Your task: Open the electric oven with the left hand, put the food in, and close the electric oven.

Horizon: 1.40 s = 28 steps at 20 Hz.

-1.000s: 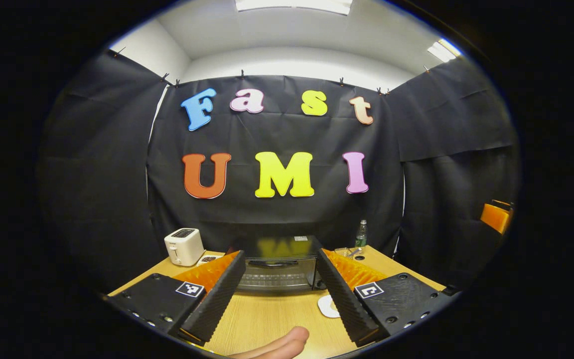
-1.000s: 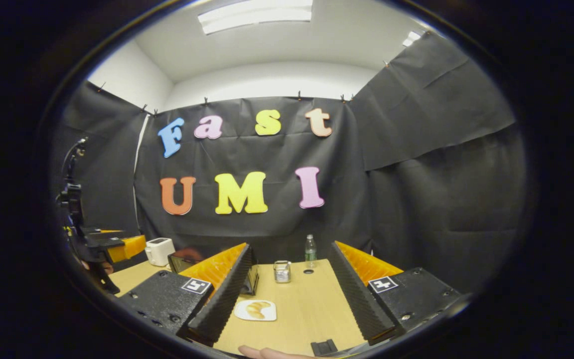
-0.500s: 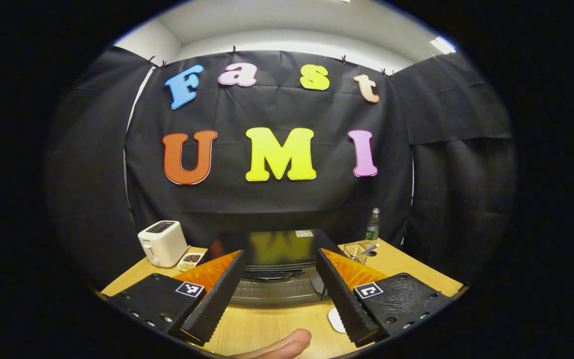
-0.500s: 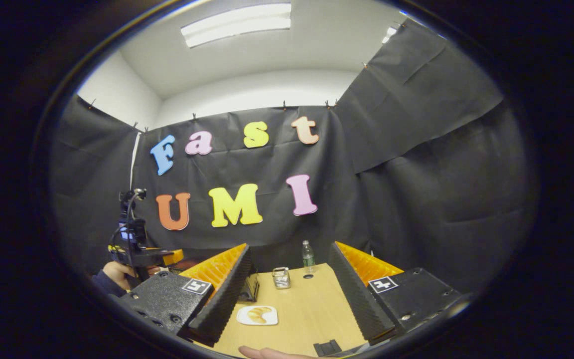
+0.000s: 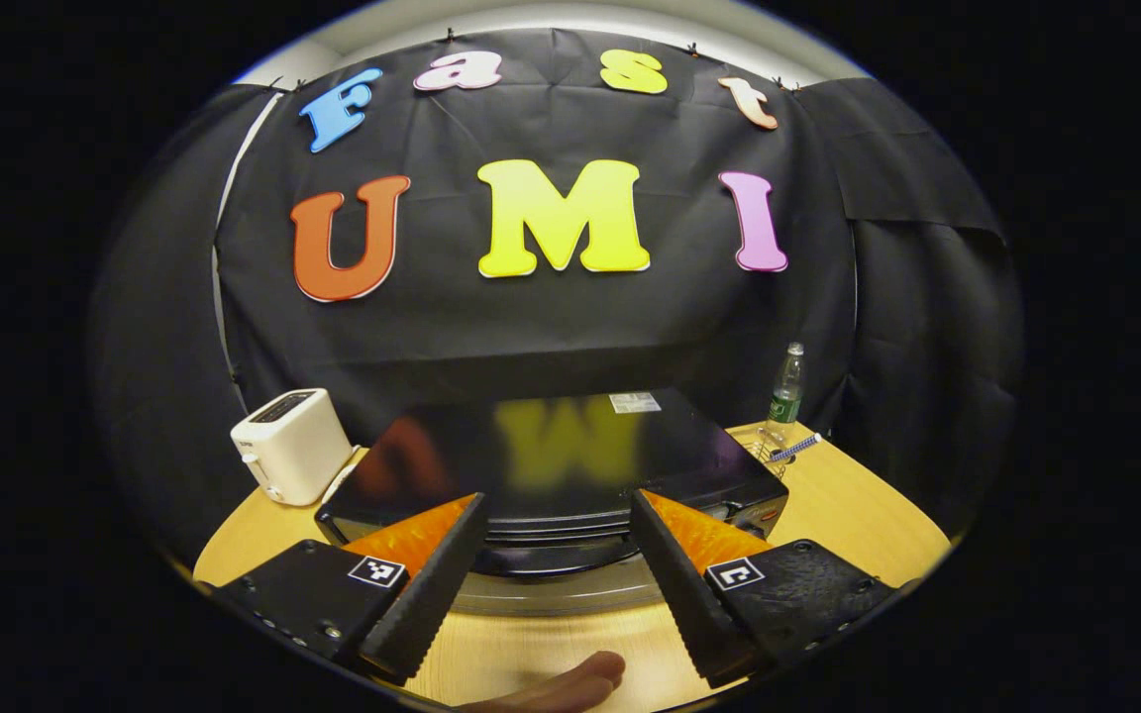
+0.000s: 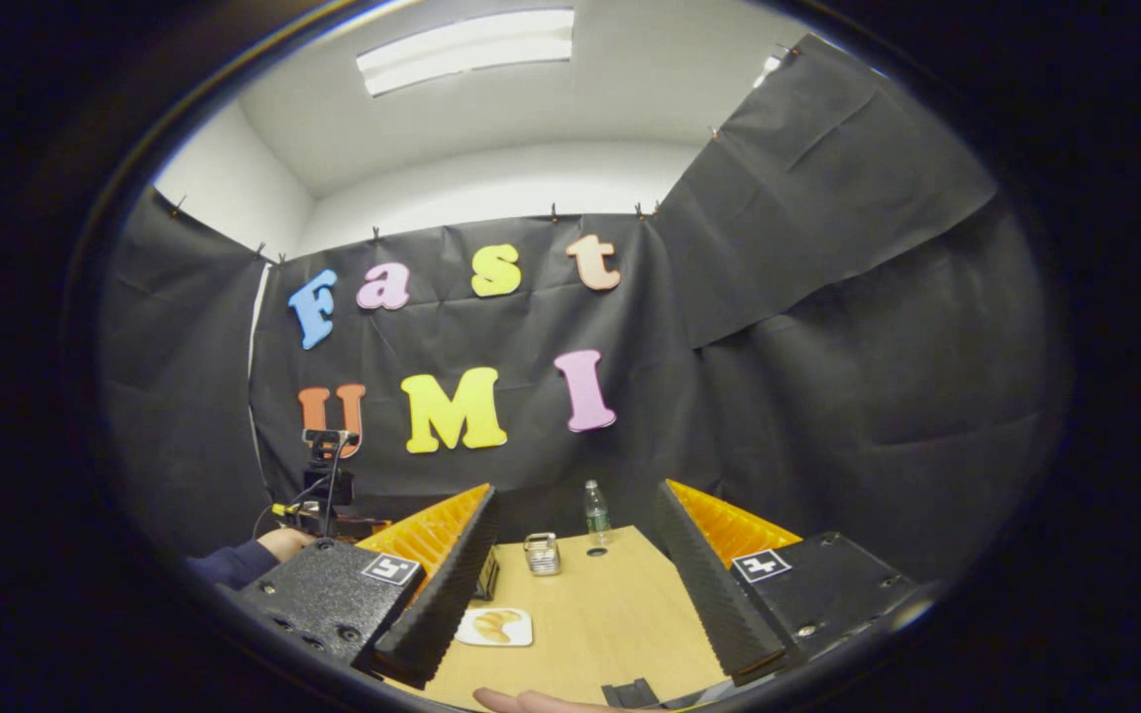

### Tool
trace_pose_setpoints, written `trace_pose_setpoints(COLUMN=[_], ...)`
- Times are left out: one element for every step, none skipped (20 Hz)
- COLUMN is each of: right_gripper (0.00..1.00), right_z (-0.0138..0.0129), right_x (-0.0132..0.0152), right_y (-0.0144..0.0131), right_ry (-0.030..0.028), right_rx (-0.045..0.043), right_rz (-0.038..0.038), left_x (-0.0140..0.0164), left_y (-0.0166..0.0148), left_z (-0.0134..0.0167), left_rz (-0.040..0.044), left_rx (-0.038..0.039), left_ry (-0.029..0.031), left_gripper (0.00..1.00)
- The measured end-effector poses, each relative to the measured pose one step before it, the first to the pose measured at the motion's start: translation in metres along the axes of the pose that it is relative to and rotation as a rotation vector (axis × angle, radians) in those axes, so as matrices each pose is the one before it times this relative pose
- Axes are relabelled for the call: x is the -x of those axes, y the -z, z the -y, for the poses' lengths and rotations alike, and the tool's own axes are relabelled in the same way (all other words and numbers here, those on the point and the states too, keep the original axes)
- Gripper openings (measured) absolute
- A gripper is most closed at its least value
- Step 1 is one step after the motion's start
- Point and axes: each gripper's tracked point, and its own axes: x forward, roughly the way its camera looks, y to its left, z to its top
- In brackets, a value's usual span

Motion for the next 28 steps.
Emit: trace_pose_setpoints(right_gripper=[0.96,0.96,0.96,0.96,0.96,0.96,0.96,0.96,0.96,0.96,0.96,0.96,0.96,0.96,0.96,0.96,0.96,0.96,0.96,0.96,0.96,0.96,0.96,0.96,0.96,0.96,0.96,0.96], right_z=[0.00147,0.00108,0.00018,-0.00026,-0.00072,-0.00112,-0.00150,-0.00149,-0.00172,-0.00125,-0.00147,-0.00186,-0.00333,-0.00326,-0.00264,-0.00217,-0.00269,-0.00300,-0.00255,-0.00175,-0.00268,-0.00221,-0.00114,-0.00178,-0.00190,-0.00255,-0.00238,-0.00050], right_x=[-0.00127,-0.00155,-0.00204,-0.00192,-0.00046,-0.00008,0.00008,0.00082,0.00155,0.00146,0.00067,0.00061,0.00061,-0.00055,-0.00051,-0.00094,-0.00161,-0.00088,-0.00090,-0.00118,-0.00126,-0.00087,-0.00085,-0.00198,-0.00097,-0.00037,-0.00081,-0.00051], right_y=[0.00319,0.00192,0.00210,0.00397,0.00270,0.00008,0.00079,-0.00156,-0.00021,-0.00109,-0.00080,0.00200,0.00138,0.00391,0.00379,0.00420,0.00260,0.00245,0.00276,0.00347,0.00238,0.00266,0.00294,0.00346,0.00190,0.00160,0.00122,0.00253], right_ry=[0.00010,0.00132,0.00017,-0.00106,-0.00147,-0.00129,-0.00294,-0.00348,-0.00202,-0.00138,-0.00086,-0.00214,-0.00672,-0.00830,-0.00496,-0.00409,-0.00617,-0.00632,-0.00418,-0.00413,-0.00454,-0.00336,-0.00095,-0.00315,-0.00267,-0.00541,-0.00428,-0.00233], right_rx=[-0.00244,-0.00458,-0.00322,0.00181,0.00053,-0.00149,-0.00138,0.00055,0.00378,0.00474,0.00232,-0.00069,0.00155,0.00541,0.00635,0.00562,0.00356,0.00387,0.00557,0.00508,0.00567,0.00626,0.00411,0.00346,-0.00049,0.00053,0.00231,0.00323], right_rz=[-0.00950,-0.00497,-0.00497,-0.00943,-0.00731,-0.00617,-0.00174,0.00349,0.00324,0.00343,0.00203,0.00086,-0.00239,-0.00628,-0.00977,-0.01104,-0.00723,-0.00491,-0.00663,-0.00491,-0.00423,-0.00658,-0.00817,-0.00865,-0.00666,-0.00377,-0.00469,-0.00376], left_x=[-0.00284,-0.00184,0.00140,-0.00236,0.00126,0.00315,0.00243,0.00319,0.00227,0.00738,0.00720,0.00671,0.00747,0.00600,0.00656,0.00643,0.00664,0.00660,0.00606,0.00548,0.00545,0.00503,0.00354,0.00291,0.00313,0.00298,0.00257,0.00111], left_y=[0.00428,0.00537,0.00772,-0.00435,0.00486,-0.00220,0.00342,0.00022,0.00230,0.00424,0.00256,0.00468,0.00579,0.00559,0.00514,0.00610,0.00696,0.00682,0.00766,0.00754,0.00660,0.00912,0.00736,0.00940,0.01013,0.00937,0.00854,0.00844], left_z=[-0.00239,-0.00545,-0.00071,0.00082,0.00080,-0.00177,0.00000,0.00079,0.00043,0.00097,0.00108,0.00066,0.00026,0.00028,0.00066,0.00091,0.00076,0.00122,0.00122,0.00036,0.00041,0.00128,0.00066,0.00045,0.00002,0.00059,0.00090,0.00082], left_rz=[-0.01214,-0.01733,-0.02229,0.01656,-0.01865,0.01748,-0.00263,0.00506,-0.00099,-0.00127,0.00522,-0.00032,0.00169,-0.00181,-0.00116,-0.00360,-0.00704,-0.00367,-0.00010,-0.00024,0.00592,0.00081,0.00213,0.00096,-0.00251,-0.00052,-0.00547,-0.00373], left_rx=[-0.01773,-0.01872,0.00602,0.02054,0.02117,0.00459,0.00222,-0.00093,0.00897,0.00521,-0.01114,-0.00435,0.00056,-0.00343,0.00098,-0.00637,0.00624,-0.00429,0.00164,0.00755,0.00258,0.00136,-0.00263,0.00038,0.00650,0.00819,0.00497,-0.00120], left_ry=[-0.00491,-0.02644,0.00589,0.00224,0.00382,-0.00103,-0.00686,-0.00539,-0.00485,-0.00385,0.00115,0.00140,-0.00009,-0.00144,-0.00249,0.00301,0.00411,0.00850,0.00820,0.00733,0.00481,0.00159,-0.00102,-0.00147,-0.00022,-0.00090,-0.00140,-0.00290], left_gripper=[0.95,0.96,0.97,1.00,0.91,0.99,0.99,0.99,0.99,0.99,0.99,0.99,0.99,0.99,0.99,0.99,0.99,0.99,0.99,0.98,0.98,0.99,0.99,0.99,0.98,0.98,0.98,0.99])
